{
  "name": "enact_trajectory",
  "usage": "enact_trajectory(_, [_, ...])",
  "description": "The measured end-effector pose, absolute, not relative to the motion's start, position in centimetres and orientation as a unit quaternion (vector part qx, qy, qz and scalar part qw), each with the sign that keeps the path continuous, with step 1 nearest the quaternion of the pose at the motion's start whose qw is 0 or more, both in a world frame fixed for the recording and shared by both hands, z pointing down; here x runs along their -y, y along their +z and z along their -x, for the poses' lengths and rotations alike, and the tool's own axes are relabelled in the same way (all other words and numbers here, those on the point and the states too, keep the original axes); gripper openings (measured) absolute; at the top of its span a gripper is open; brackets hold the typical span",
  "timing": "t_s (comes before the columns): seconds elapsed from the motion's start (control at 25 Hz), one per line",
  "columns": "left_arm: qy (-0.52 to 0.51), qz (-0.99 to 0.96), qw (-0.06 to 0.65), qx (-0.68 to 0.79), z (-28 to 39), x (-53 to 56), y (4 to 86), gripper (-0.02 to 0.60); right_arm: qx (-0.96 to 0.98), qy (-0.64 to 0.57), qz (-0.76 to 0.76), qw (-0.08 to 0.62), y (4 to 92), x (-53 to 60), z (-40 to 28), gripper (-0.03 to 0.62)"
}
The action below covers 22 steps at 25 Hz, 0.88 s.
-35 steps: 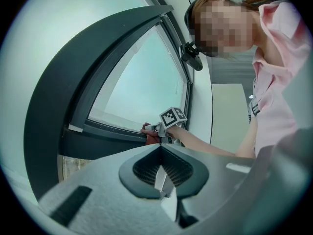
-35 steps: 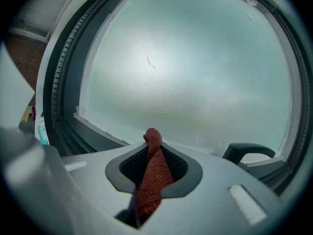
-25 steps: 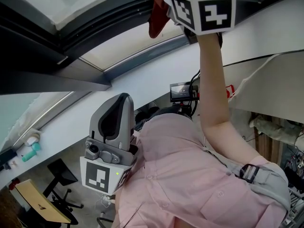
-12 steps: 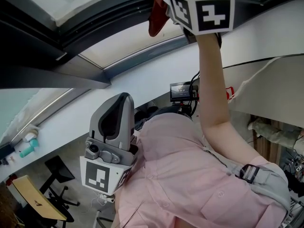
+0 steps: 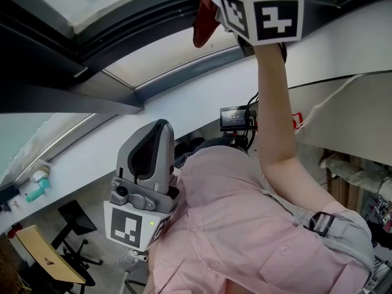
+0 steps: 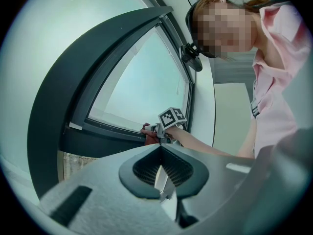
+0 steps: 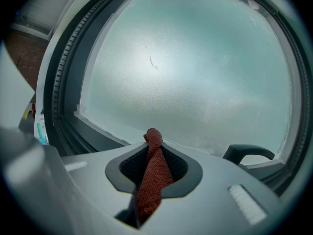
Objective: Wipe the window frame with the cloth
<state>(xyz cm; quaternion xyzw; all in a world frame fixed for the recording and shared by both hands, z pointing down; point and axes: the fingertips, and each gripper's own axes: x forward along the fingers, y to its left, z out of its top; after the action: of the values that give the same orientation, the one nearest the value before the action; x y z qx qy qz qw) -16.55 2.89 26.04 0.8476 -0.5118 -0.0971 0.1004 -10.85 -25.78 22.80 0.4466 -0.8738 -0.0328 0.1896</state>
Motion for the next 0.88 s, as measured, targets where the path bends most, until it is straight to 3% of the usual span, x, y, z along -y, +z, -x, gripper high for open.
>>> enact_trajectory(0.88, [-0.101,-0.849,0.100,0.508,16.7,-3.2,26.0,-0.002,0.860,-0.038,-0.480,0.171,22.4,27.2,7.8,0.064])
